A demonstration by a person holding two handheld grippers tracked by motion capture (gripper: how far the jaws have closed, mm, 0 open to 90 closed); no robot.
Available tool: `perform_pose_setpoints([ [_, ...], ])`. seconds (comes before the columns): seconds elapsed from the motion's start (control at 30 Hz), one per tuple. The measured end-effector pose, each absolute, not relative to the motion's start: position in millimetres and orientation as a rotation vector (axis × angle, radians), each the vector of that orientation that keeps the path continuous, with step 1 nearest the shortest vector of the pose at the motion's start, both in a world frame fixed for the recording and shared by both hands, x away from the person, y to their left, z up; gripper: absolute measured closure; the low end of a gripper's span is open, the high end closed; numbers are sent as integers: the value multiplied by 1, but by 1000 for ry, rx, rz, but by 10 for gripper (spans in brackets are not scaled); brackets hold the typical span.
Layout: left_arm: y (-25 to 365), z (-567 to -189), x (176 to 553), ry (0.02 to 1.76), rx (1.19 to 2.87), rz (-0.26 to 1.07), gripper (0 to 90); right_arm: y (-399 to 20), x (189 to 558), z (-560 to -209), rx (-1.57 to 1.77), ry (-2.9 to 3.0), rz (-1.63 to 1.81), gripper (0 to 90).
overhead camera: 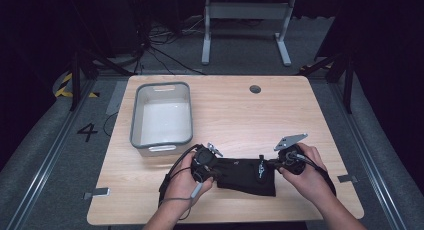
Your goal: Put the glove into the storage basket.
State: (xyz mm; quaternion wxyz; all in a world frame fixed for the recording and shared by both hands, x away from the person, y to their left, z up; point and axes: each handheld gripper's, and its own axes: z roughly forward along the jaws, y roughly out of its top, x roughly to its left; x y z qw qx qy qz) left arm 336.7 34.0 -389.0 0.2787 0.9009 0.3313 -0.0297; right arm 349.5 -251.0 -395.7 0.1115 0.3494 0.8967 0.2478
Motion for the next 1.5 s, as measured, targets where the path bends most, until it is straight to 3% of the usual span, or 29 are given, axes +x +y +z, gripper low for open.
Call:
perform_pose_setpoints([
  [0.7,26,-415,349,924,2483,-164,897,-253,339,-388,1157,2719,646,856],
  [0.83,24,-421,352,942,2493,-165,890,-257,344,-399,1195,2725,596,751],
  [0.97,24,-422,354,951,2494,-137,874,-263,345,-398,1176,2677,634,721],
  [1.5,21,-419,360,921,2451,-33,831,-273,349,-415,1193,2705,550,744],
])
